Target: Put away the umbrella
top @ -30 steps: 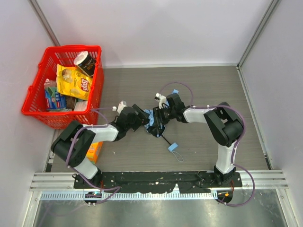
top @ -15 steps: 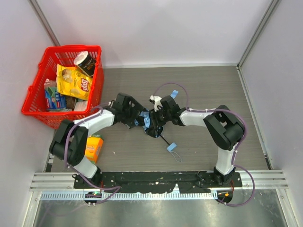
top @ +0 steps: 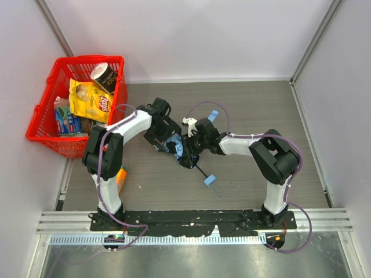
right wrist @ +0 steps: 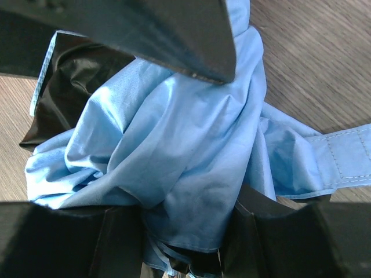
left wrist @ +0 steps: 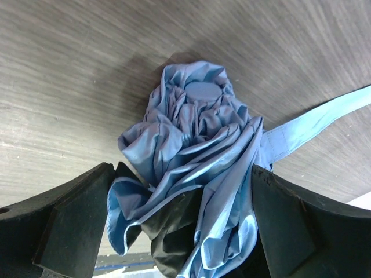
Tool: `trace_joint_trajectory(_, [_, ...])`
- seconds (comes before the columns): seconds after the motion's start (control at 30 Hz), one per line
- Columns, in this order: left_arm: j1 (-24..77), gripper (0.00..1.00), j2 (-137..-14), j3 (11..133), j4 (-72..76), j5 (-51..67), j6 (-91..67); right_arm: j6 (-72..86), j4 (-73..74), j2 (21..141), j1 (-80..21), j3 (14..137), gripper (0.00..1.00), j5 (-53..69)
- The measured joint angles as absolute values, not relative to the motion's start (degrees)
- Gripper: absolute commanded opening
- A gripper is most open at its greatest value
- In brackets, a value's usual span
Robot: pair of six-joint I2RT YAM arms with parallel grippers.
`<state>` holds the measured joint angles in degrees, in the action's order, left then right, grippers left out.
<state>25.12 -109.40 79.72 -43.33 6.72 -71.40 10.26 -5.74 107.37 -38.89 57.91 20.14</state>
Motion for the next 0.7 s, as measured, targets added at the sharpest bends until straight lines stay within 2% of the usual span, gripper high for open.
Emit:
trace_joint_trajectory(0.23, [25.8,1.00,-109.9,80.0,-44.0,10.7,-71.3,10.1,-5.7,107.4,-38.9,57.9,0.01,19.9])
trace_joint_trajectory(0.43, [29.4,0.99,-109.2,72.6,-32.9,12.0,-71.5,10.0,-5.7,107.4,-38.9,57.9,0.01,19.9])
trace_joint_trajectory(0.7, [29.1,0.56,-100.2,57.0,-15.3,9.8,-73.9,7.2,-5.7,107.1,-39.9,58.0,0.01,18.9])
